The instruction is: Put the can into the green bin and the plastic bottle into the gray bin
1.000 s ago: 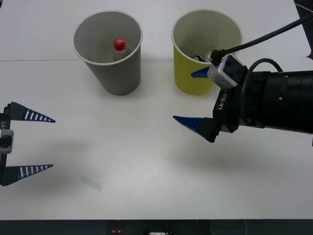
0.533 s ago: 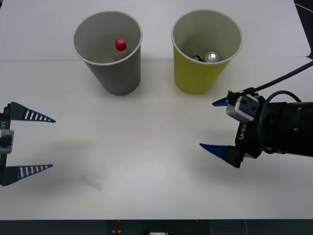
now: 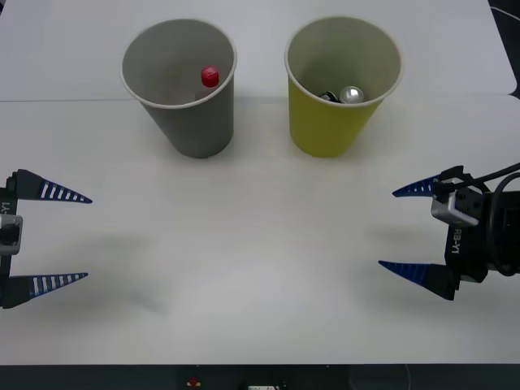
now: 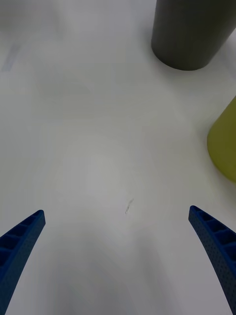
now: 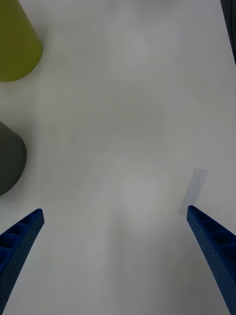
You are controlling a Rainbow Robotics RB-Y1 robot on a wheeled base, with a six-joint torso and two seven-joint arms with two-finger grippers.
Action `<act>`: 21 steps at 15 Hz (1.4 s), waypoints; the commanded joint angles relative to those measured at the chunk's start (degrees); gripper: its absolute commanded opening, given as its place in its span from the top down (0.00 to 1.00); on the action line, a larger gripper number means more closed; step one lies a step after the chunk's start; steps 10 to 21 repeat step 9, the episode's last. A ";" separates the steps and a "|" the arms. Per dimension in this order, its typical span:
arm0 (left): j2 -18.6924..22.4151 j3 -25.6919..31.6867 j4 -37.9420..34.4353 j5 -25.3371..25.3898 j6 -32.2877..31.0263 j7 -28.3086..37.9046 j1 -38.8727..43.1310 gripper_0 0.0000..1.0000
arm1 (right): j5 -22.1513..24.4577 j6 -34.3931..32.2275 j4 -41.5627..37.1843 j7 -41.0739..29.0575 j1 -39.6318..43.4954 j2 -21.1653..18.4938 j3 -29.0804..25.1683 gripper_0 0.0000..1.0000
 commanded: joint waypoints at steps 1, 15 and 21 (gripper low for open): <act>0.00 0.00 0.00 0.00 0.00 0.00 0.00 0.00 | -3.58 -0.29 1.28 4.58 3.26 -1.69 -2.77 0.01; 0.00 0.00 0.00 0.00 0.00 0.00 0.00 0.00 | -5.25 -0.20 6.20 11.08 4.75 -4.50 -3.56 0.00; 0.00 0.00 0.00 0.00 0.00 0.00 0.00 0.00 | -5.25 -0.20 6.20 11.08 4.75 -4.50 -3.56 0.00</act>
